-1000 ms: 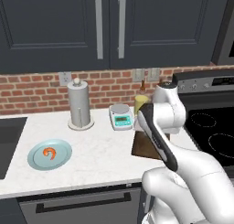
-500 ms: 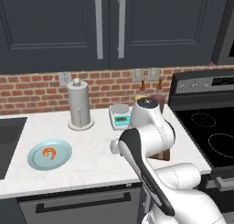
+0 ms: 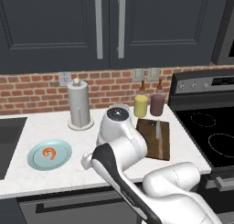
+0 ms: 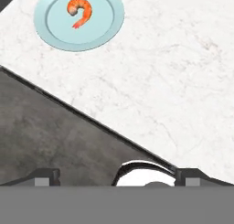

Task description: Pick up the knife from the drawer and place it on the cutting board. Then place the meat from the plate to the cutting board.

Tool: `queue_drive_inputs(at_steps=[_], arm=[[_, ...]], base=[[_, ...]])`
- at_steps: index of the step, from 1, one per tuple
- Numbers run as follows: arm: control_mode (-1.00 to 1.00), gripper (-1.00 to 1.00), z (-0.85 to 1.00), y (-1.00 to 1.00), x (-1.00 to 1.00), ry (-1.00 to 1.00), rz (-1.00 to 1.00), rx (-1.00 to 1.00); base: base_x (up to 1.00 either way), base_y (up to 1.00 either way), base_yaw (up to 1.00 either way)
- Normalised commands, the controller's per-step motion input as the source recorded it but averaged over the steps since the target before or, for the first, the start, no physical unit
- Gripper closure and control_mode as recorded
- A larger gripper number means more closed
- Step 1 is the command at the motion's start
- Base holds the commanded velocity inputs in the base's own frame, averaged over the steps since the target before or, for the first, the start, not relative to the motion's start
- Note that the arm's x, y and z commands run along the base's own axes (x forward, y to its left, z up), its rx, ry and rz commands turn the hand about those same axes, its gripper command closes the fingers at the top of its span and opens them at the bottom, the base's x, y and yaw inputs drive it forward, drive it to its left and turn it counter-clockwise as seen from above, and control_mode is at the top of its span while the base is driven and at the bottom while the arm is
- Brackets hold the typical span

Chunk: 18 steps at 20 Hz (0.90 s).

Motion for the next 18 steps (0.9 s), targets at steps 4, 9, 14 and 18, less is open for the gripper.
queue_drive_inputs(at_steps=[4,9,14,18], arm=[[-1.0,-1.0,0.2,1.0,0.7,-0.02,0.07,0.0],[-1.0,-1.0,0.06,1.0,0.96,-0.01,0.0,-0.03],[-1.0,-1.0,-0.06,1.0,0.94,0.01,-0.04,-0.14],[-1.0,-1.0,-0.04,0.51,0.21,0.05,0.0,-0.04]], base=[[0.0,0.0,0.0],[0.0,0.0,0.0],[0.0,0.0,0.0],[0.0,0.0,0.0]])
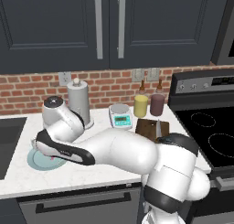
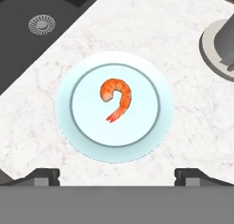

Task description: Pick up the knife from the drawer and place it on the cutting board. Then place the meat from the plate to the cutting board.

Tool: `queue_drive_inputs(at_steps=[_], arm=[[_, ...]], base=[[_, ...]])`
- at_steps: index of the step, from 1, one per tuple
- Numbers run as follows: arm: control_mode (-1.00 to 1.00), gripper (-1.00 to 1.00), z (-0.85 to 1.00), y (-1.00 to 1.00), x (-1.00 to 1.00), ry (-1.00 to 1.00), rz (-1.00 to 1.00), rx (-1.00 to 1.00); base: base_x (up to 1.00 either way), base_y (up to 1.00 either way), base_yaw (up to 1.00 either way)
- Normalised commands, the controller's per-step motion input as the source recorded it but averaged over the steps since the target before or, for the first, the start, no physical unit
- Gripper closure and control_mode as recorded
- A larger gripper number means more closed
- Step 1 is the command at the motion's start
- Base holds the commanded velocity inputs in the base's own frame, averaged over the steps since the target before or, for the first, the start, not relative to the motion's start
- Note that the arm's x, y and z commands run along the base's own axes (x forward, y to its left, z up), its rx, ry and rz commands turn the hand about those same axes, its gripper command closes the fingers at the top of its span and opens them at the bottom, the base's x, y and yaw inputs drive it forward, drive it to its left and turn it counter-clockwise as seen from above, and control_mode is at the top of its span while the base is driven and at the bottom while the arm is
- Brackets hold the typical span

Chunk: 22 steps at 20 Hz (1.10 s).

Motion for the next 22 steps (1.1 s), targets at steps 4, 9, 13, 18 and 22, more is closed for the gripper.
queue_drive_inputs(at_steps=[4,9,13,18,22], arm=[[-1.0,-1.0,-0.37,0.02,0.09,0.03,0.0,0.0],[-1.0,-1.0,-0.55,0.0,0.04,0.02,0.0,0.0],[-1.0,-1.0,-0.44,0.0,0.1,0.0,0.0,0.0],[-1.0,-1.0,-0.44,-0.08,0.1,0.0,0.0,0.0],[-1.0,-1.0,-0.24,0.0,0.36,0.0,0.0,0.0]], base=[[0.0,0.0,0.0],[0.0,0.0,0.0],[0.0,0.0,0.0],[0.0,0.0,0.0],[0.0,0.0,0.0]])
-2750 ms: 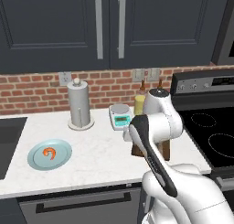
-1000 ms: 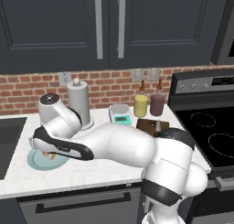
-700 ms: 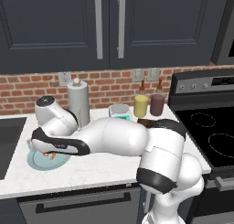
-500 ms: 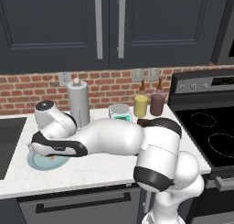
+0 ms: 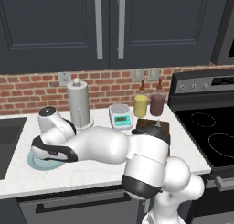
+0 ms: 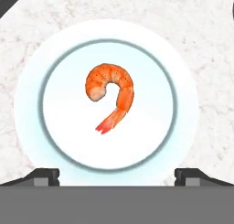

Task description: Pick up the knife from the drawer and place it on the cutting board. Then place the meat from the plate to the cutting board.

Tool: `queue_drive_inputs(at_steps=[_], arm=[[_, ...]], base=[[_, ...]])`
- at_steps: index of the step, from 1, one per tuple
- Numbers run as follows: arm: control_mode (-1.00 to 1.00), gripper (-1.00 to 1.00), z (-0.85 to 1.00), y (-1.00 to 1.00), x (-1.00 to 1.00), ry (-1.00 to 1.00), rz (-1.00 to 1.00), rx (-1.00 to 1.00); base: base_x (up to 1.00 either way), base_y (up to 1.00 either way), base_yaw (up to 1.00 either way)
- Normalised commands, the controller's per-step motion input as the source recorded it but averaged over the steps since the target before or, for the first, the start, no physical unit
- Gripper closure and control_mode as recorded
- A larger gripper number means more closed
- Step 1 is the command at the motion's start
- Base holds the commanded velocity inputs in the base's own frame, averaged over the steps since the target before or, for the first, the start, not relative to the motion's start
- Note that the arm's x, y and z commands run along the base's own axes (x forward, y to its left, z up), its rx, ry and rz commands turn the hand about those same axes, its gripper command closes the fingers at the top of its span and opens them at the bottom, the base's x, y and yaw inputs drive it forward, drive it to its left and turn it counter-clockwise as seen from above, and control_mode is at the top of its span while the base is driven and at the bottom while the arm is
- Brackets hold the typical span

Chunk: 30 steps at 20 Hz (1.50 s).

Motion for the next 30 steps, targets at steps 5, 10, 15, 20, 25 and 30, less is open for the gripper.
queue_drive_inputs(at_steps=[5,10,15,20,25,30], arm=[[-1.0,-1.0,-0.22,0.09,0.4,0.01,0.0,0.0],[-1.0,-1.0,-0.27,0.18,0.14,0.05,0.0,0.0],[-1.0,-1.0,-0.17,0.26,0.03,0.01,0.0,0.0],[-1.0,-1.0,-0.24,0.08,0.07,0.0,0.0,0.0],[-1.0,-1.0,-0.28,0.0,0.07,0.0,0.0,0.0],[-1.0,-1.0,-0.14,0.0,0.16,0.0,0.0,0.0]], base=[[0.0,0.0,0.0],[0.0,0.0,0.0],[0.0,0.0,0.0],[0.0,0.0,0.0],[0.0,0.0,0.0],[0.0,0.0,0.0]])
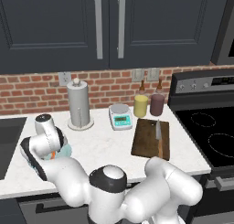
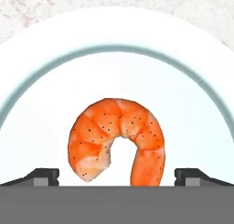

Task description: Pick up the knife from the drawer and place it on the cutting board. Then place the meat from the plate to the cutting board.

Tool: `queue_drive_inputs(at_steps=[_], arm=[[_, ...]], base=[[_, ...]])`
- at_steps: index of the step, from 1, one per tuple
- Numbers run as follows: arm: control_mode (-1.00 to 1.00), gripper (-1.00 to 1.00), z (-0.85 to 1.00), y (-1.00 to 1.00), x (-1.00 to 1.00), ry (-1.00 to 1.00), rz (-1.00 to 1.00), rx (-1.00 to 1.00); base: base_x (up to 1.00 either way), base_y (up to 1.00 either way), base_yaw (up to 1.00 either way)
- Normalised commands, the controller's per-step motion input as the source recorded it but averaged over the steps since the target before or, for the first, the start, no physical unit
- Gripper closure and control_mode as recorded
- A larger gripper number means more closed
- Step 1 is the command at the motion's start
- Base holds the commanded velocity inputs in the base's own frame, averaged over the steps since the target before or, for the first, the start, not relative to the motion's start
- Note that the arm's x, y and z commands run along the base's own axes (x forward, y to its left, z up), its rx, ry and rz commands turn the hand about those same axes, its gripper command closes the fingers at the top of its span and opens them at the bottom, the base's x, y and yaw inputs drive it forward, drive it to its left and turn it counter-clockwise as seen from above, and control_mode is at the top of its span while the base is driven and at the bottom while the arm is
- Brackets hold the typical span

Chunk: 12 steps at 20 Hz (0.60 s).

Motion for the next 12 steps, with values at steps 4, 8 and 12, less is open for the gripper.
queue_drive_inputs(at_steps=[4,8,12], arm=[[-1.0,-1.0,-0.08,0.03,0.27,0.0,0.0,0.0],[-1.0,-1.0,-0.04,0.05,0.21,0.0,0.0,0.0],[-1.0,-1.0,-0.19,0.0,0.11,0.0,0.0,0.0]], base=[[0.0,0.0,0.0],[0.0,0.0,0.0],[0.0,0.0,0.0]])
